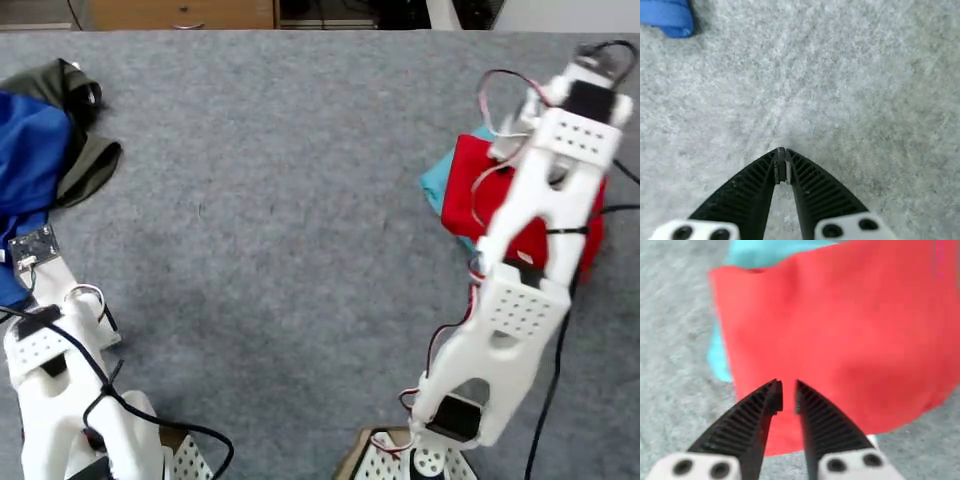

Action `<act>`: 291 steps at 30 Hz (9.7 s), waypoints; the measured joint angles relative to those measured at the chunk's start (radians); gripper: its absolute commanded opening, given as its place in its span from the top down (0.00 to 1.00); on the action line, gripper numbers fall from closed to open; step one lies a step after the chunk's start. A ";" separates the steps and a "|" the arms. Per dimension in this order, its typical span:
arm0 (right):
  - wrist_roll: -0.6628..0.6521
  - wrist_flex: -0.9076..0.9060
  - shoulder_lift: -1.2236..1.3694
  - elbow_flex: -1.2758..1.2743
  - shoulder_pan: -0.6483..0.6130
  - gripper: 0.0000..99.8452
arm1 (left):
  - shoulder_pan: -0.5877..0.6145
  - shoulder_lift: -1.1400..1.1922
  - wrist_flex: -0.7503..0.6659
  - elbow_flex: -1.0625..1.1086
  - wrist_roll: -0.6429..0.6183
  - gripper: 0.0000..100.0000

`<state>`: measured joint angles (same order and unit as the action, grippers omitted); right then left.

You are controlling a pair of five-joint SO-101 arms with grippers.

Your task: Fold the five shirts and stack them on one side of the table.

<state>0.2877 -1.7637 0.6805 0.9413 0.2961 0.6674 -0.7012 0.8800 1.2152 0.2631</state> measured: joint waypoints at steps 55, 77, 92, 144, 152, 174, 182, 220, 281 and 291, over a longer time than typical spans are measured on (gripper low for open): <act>-0.146 0.000 -0.614 -0.529 -0.259 0.99 | -0.121 0.528 0.578 -1.131 -0.023 0.98; -0.256 0.011 -0.821 -0.990 -0.264 0.85 | -1.020 -0.348 0.781 -0.789 -0.040 0.78; -0.256 0.020 -0.460 -0.697 -0.589 0.71 | -0.253 -0.603 0.677 -0.568 -0.207 0.69; -0.242 0.192 0.141 0.109 -1.088 0.71 | -0.069 -0.407 0.176 0.157 -0.112 0.98; -0.239 0.198 0.144 0.192 -1.088 0.71 | -0.009 0.034 0.176 -0.078 -0.123 0.98; -0.264 0.400 0.239 0.192 -1.125 0.71 | 0.005 0.153 0.020 -0.055 -0.160 0.98; -0.255 0.304 0.239 0.362 -0.999 0.71 | -0.328 0.160 0.114 -0.052 -0.095 0.98; -0.253 -0.005 0.236 0.440 -0.451 0.71 | -0.838 0.272 0.566 -0.784 -0.129 0.80; -0.253 -0.005 0.236 0.321 -0.528 0.71 | 0.170 1.071 0.417 -1.099 -0.419 0.80; -0.253 -0.005 0.236 0.321 -0.528 0.71 | 0.126 1.211 0.457 -1.254 -0.419 0.98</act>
<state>0.0345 -1.7683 0.9168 1.2620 -0.2317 0.7933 0.5094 1.3372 -0.0384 -0.1557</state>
